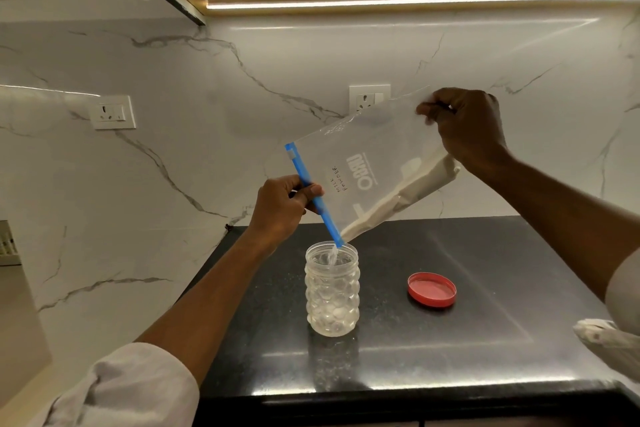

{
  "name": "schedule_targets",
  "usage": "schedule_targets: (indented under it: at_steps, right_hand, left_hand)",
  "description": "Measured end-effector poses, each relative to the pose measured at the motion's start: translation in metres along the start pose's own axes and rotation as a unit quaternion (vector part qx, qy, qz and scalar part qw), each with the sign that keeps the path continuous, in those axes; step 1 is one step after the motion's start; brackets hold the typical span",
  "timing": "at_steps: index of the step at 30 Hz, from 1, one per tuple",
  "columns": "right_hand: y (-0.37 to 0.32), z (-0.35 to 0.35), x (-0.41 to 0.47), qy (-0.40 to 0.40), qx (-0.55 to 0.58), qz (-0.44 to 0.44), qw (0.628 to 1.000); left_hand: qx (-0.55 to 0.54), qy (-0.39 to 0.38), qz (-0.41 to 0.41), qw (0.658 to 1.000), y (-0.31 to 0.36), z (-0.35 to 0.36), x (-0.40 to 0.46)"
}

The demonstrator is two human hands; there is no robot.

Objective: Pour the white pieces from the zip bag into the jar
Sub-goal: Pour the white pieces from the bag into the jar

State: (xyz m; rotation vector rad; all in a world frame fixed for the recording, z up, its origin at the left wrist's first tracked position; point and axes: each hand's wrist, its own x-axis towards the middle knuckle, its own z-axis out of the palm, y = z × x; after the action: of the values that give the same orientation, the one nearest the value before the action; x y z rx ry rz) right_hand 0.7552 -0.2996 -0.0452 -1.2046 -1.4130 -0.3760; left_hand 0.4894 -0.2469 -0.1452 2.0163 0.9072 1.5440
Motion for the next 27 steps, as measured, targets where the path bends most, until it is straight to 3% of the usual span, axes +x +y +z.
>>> schedule_targets:
  at_steps: [27]
  right_hand:
    - [-0.0083, 0.0037, -0.0061, -0.020, -0.040, -0.009, 0.999]
  left_hand:
    - [0.012, 0.001, -0.007, 1.000, -0.0055, -0.0059, -0.0031]
